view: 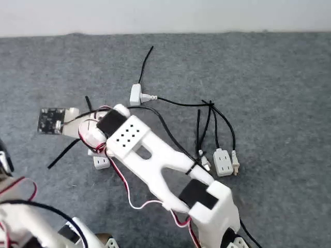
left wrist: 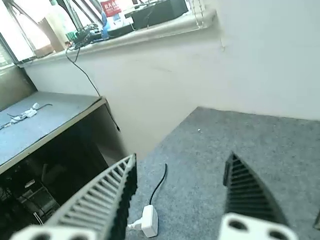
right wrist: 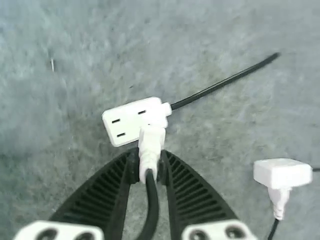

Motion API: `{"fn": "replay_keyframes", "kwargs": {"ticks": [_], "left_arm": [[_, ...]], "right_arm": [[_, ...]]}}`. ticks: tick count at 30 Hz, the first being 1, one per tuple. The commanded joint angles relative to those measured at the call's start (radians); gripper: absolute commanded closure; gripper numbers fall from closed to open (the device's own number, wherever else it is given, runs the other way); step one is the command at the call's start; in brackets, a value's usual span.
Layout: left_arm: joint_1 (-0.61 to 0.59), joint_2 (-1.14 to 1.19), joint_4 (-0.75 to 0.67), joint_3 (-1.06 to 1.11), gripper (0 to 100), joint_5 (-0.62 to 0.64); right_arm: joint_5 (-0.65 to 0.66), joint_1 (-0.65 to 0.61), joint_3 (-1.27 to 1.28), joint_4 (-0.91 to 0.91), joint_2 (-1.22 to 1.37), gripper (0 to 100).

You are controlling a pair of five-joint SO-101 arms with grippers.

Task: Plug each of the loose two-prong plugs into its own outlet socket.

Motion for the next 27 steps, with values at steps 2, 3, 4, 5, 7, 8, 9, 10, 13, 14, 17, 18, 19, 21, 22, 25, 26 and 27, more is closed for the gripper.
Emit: {"fn": "replay_keyframes", "kwargs": {"ticks": [2, 3, 4, 5, 7, 8, 9, 10, 13, 14, 17, 18, 19, 21, 22, 25, 26, 27], "left_arm": [[-0.005, -0.055, 0.023, -0.036, 72, 0.006], [-0.005, -0.057, 0.021, -0.038, 72, 0.006], [-0.005, -0.058, 0.021, -0.039, 72, 0.006], [-0.005, -0.058, 0.021, -0.039, 72, 0.006], [-0.005, -0.061, 0.021, -0.039, 72, 0.005], [-0.005, -0.061, 0.021, -0.039, 72, 0.005], [-0.005, -0.061, 0.021, -0.039, 72, 0.005], [-0.005, -0.063, 0.021, -0.036, 72, 0.005], [-0.005, -0.063, 0.021, -0.035, 72, 0.005], [-0.005, -0.063, 0.021, -0.035, 72, 0.006], [-0.005, -0.063, 0.021, -0.035, 72, 0.009], [-0.005, -0.063, 0.021, -0.035, 72, 0.009], [-0.005, -0.063, 0.021, -0.035, 72, 0.011], [-0.005, -0.063, 0.029, -0.033, 72, 0.011], [-0.005, -0.064, 0.035, -0.024, 72, 0.011], [-0.005, -0.064, 0.058, -0.004, 72, 0.011], [-0.005, -0.064, 0.057, 0.007, 72, 0.011], [-0.005, -0.064, 0.049, 0.018, 72, 0.011]], "right_arm": [[0.091, -0.059, -0.055, 0.042, -0.007, 98.9], [0.123, -0.079, -0.055, 0.068, -0.007, 98.9], [0.147, -0.096, -0.055, 0.088, -0.005, 98.9], [0.167, -0.108, -0.055, 0.104, -0.002, 98.9], [0.175, -0.125, -0.055, 0.110, -0.002, 98.9], [0.178, -0.127, -0.055, 0.108, -0.002, 98.9], [0.180, -0.127, -0.055, 0.105, -0.002, 98.9], [0.180, -0.127, -0.055, 0.102, -0.002, 98.9], [0.180, -0.119, -0.055, 0.091, -0.001, 98.9], [0.180, -0.119, -0.055, 0.090, -0.001, 98.9], [0.181, -0.105, -0.055, 0.090, -0.001, 98.9], [0.181, -0.102, -0.055, 0.082, 0.001, 98.9], [0.181, -0.097, -0.055, 0.077, 0.001, 98.9], [0.178, -0.081, -0.055, 0.076, 0.010, 98.9], [0.175, -0.076, -0.055, 0.076, 0.019, 98.9], [0.153, -0.076, -0.055, 0.084, 0.038, 98.9], [0.135, -0.076, -0.055, 0.077, 0.042, 98.9], [0.129, -0.079, -0.057, 0.074, 0.047, 98.9]]}}
